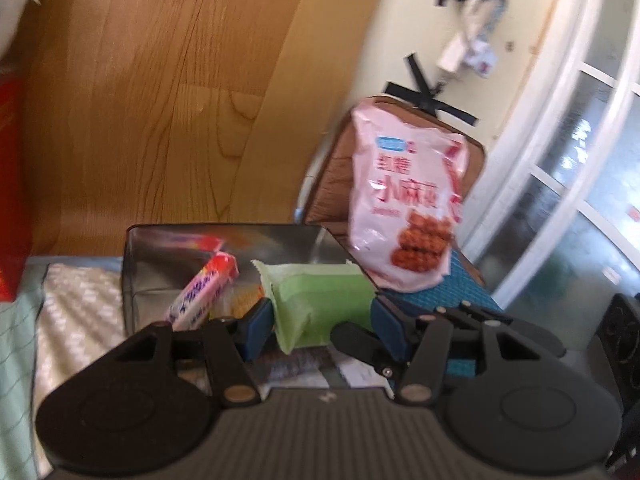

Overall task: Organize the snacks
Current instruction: 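Carry the green pack into the black box and open the left gripper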

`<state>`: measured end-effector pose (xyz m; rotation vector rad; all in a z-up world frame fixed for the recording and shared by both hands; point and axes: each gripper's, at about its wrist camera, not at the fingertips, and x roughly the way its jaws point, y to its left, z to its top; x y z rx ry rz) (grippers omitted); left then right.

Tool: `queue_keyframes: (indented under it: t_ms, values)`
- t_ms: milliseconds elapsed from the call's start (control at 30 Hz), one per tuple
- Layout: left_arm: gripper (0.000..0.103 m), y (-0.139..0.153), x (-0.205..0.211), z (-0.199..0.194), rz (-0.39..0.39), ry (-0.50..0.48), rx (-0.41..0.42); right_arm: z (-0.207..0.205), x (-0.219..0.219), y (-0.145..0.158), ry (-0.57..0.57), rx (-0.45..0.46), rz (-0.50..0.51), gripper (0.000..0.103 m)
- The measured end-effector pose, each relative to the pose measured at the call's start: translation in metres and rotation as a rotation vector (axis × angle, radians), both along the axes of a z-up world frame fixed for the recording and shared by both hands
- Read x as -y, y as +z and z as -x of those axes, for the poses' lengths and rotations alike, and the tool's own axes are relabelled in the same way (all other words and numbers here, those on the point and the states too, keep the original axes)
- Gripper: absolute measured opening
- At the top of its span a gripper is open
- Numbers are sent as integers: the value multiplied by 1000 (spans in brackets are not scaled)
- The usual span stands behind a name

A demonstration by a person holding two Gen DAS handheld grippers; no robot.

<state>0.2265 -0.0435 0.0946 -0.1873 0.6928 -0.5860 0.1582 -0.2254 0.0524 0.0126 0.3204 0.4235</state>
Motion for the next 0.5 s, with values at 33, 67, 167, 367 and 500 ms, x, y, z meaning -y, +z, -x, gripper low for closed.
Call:
queue_keyframes:
  t_ms: [33,67,167,367,500]
  values:
    - [55,-4,3,-8,-2,6,-7,-8,1,-2,-8,-11,5,40]
    - [56,-9,6,-17,0,13,-17,-16,2,-6,-22,-16,16,41]
    - [62,-16,9,-31,10,38,-31,-26,9,-12,-90,-25,23,49]
    - [63,-15,-12,-1,45,10,-17,0,46,-10,-73,-82,-130,49]
    - [62,-30,-18,35,0,-41,-75,34,45,-18,66,-166,-182,48]
